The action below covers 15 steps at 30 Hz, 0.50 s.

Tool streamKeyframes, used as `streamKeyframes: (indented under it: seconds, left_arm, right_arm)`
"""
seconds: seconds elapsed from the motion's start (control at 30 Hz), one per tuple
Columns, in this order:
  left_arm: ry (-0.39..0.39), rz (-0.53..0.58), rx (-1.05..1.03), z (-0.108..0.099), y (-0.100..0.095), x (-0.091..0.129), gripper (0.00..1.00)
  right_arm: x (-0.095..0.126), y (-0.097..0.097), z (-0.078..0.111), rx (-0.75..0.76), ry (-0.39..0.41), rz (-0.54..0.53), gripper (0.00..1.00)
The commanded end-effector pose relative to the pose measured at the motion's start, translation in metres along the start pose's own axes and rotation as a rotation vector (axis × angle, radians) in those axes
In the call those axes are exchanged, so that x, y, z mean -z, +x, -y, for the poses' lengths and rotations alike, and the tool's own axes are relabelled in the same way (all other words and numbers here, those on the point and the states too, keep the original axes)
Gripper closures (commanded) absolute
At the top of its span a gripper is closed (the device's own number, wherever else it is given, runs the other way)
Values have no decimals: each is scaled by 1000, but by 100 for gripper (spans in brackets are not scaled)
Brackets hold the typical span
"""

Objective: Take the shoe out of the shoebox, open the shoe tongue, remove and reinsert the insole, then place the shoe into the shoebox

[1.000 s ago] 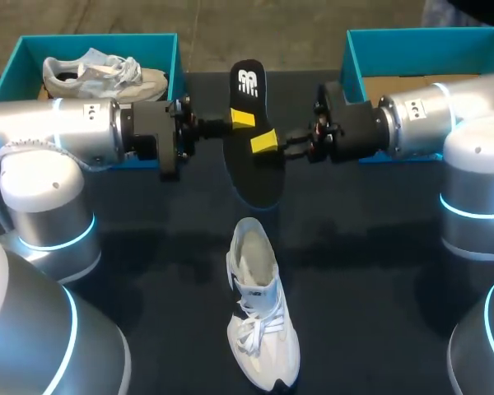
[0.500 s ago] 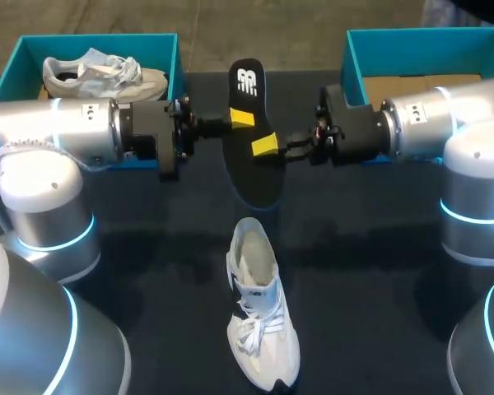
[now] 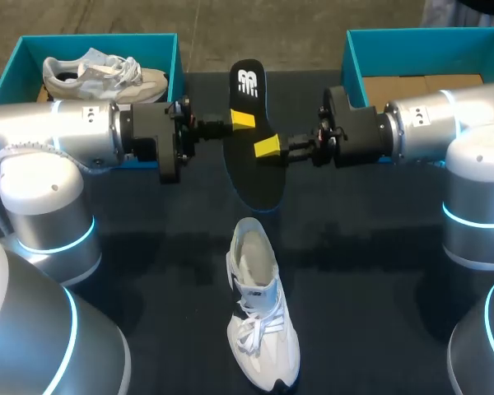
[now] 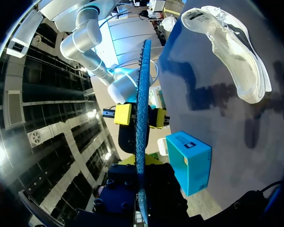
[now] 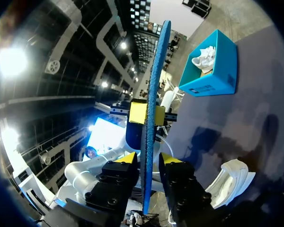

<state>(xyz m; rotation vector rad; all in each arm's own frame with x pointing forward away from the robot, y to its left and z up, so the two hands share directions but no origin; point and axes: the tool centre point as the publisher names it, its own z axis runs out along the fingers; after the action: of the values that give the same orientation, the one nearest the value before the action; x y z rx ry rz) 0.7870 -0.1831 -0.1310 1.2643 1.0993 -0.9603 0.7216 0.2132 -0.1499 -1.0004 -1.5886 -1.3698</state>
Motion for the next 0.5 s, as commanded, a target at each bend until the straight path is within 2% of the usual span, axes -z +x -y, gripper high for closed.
streamKeyframes:
  seconds: [0.03,0.27,0.33,0.5]
  left_arm:
    - [-7,7,-2,3,0,0,100]
    - [-5,9,-2,4,0,-1,100]
    - [-5,9,-2,4,1,-2,100]
    - [-4,1,0,5,1,-3,100]
  right_arm:
    - [-1,0,2,-1,-4,2,77]
    - [-2,0,2,-2,-4,1,88]
    - [-2,0,2,-2,-4,2,100]
    - [-1,0,3,0,-4,2,100]
